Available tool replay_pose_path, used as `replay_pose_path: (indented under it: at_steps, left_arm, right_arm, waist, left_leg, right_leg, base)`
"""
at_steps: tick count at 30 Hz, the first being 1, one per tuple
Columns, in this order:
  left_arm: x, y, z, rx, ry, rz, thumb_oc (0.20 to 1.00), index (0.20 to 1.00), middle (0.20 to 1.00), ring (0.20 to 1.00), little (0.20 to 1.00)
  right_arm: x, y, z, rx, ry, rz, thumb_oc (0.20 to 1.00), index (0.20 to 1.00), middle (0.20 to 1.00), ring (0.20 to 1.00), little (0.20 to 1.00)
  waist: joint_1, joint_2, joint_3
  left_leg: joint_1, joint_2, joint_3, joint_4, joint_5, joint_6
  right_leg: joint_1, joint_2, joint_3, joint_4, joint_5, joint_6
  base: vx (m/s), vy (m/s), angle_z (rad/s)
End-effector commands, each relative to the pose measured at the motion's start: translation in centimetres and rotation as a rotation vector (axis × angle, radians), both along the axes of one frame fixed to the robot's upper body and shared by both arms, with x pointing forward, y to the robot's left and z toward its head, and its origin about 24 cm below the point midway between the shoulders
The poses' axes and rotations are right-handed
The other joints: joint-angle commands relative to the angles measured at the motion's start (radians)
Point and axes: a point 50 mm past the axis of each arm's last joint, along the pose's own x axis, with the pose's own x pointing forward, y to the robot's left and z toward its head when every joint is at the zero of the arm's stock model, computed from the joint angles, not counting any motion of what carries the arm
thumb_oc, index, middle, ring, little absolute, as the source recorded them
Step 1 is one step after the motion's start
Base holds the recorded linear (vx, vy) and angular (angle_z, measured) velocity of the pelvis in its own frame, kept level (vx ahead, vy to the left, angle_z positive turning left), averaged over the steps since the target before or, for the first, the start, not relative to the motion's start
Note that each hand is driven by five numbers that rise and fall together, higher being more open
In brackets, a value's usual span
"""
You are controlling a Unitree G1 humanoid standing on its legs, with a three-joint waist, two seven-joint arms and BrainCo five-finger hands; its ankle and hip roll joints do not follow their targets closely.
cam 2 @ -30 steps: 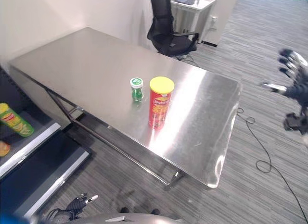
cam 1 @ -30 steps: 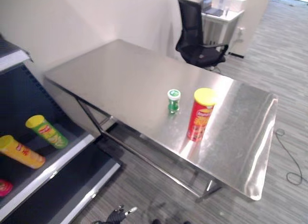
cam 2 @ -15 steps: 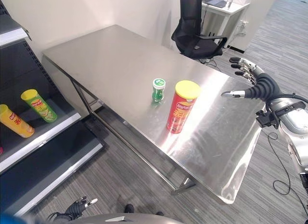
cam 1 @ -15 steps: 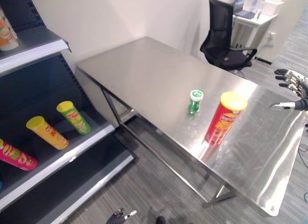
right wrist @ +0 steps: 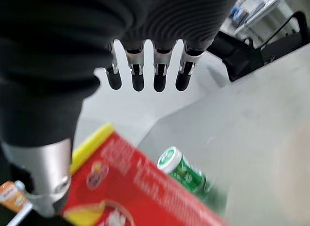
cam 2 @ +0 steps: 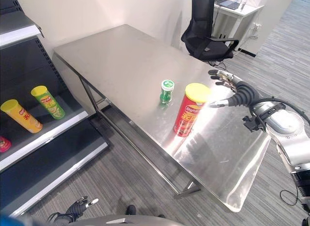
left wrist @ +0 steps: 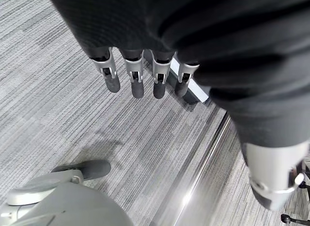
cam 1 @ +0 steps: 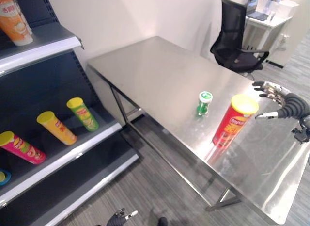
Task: Put the goods on the table back onto the shelves and tidy them up.
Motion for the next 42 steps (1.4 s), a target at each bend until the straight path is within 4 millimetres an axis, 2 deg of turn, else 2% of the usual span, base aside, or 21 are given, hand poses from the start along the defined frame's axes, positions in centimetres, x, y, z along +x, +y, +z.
replay_pose_path:
  at_steps: [1,10,23,24,25,26,27,28,34,42]
  left_arm:
    - [1.9,-0.1,0.4,0.019,-0.053,-0.058,1.000,1.000,1.000,1.000,1.000]
    - [1.9,-0.1,0.3,0.024,-0.047,-0.058,1.000,1.000,1.000,1.000,1.000]
    - [1.9,-0.1,0.3,0.033,-0.047,-0.056,1.000,1.000,1.000,1.000,1.000]
    - [1.8,-0.1,0.3,0.034,-0.045,-0.054,1.000,1.000,1.000,1.000,1.000]
    - [1.8,-0.1,0.3,0.033,-0.046,-0.054,1.000,1.000,1.000,1.000,1.000]
    - [1.8,-0.1,0.3,0.030,-0.048,-0.054,1.000,1.000,1.000,1.000,1.000]
    - [1.9,-0.1,0.4,0.028,-0.050,-0.054,1.000,1.000,1.000,1.000,1.000]
    - [1.9,-0.1,0.4,0.028,-0.050,-0.054,1.000,1.000,1.000,1.000,1.000]
    - [2.1,0.0,0.4,0.035,-0.056,-0.060,1.000,1.000,1.000,1.000,1.000]
    - [2.6,1.1,1.0,0.063,-0.087,-0.021,1.000,1.000,1.000,1.000,1.000]
  right_arm:
    - [0.6,1.6,2.2,-0.031,-0.095,0.068,1.000,1.000,1.000,1.000,1.000]
    - [0.8,2.7,1.6,-0.051,-0.083,0.110,1.000,1.000,1.000,1.000,1.000]
    - [1.2,3.2,1.0,-0.064,-0.090,0.102,1.000,1.000,1.000,1.000,1.000]
    - [1.2,3.2,0.9,-0.069,-0.084,0.103,0.824,0.824,0.824,0.824,0.824]
    - [1.2,3.2,0.9,-0.077,-0.079,0.107,0.589,0.589,0.589,0.589,0.589]
    - [1.2,3.2,0.9,-0.088,-0.071,0.110,0.498,0.498,0.498,0.498,0.498]
    - [1.2,3.2,0.9,-0.093,-0.069,0.111,0.272,0.272,0.272,0.272,0.272]
    - [1.2,3.2,0.9,-0.096,-0.064,0.113,0.200,0.200,0.200,0.200,0.200]
    - [1.1,2.8,1.3,-0.088,-0.089,0.091,0.200,0.200,0.200,0.200,0.200]
    - [0.0,3.0,4.2,0.015,-0.281,0.076,0.200,0.200,0.200,0.200,0.200]
  waist:
    - [0.062,-0.003,-0.025]
    - [0.070,-0.002,-0.027]
    - [0.081,-0.003,-0.025]
    - [0.081,-0.004,-0.026]
    - [0.082,-0.004,-0.026]
    - [0.083,-0.004,-0.026]
    - [0.083,-0.004,-0.025]
    - [0.082,-0.005,-0.024]
    - [0.078,-0.005,-0.022]
    - [0.080,0.002,-0.021]
  left_leg:
    - [0.030,0.114,0.058,0.012,-0.063,-0.107]
    - [0.027,0.112,0.051,0.012,-0.064,-0.107]
    - [0.024,0.110,0.042,0.012,-0.062,-0.108]
    - [0.023,0.109,0.041,0.012,-0.061,-0.108]
    - [0.022,0.109,0.041,0.012,-0.061,-0.108]
    - [0.022,0.110,0.040,0.012,-0.061,-0.109]
    - [0.022,0.110,0.040,0.012,-0.061,-0.109]
    - [0.021,0.109,0.039,0.012,-0.061,-0.110]
    - [0.021,0.111,0.037,0.012,-0.061,-0.114]
    - [0.015,0.136,0.016,0.012,-0.045,-0.136]
  right_leg:
    - [0.000,-0.147,-0.050,0.026,0.014,0.139]
    - [0.004,-0.149,-0.063,0.023,0.013,0.138]
    - [0.008,-0.150,-0.076,0.022,0.010,0.136]
    - [0.008,-0.151,-0.076,0.022,0.010,0.136]
    - [0.008,-0.150,-0.077,0.022,0.010,0.135]
    - [0.007,-0.151,-0.080,0.023,0.010,0.135]
    - [0.007,-0.151,-0.081,0.023,0.010,0.135]
    - [0.007,-0.151,-0.082,0.023,0.010,0.135]
    - [0.008,-0.149,-0.087,0.025,0.005,0.134]
    - [0.013,-0.121,-0.090,0.025,-0.022,0.111]
  base:
    - [-0.01,0.001,0.06]
    - [0.00,0.000,0.02]
    - [0.00,0.001,0.05]
    - [0.00,0.000,0.00]
    - [0.00,0.000,0.00]
    - [0.00,0.000,0.00]
    - [0.00,0.000,0.00]
    - [0.00,0.000,0.00]
    - [0.00,-0.018,0.03]
    - [-0.01,-0.077,0.03]
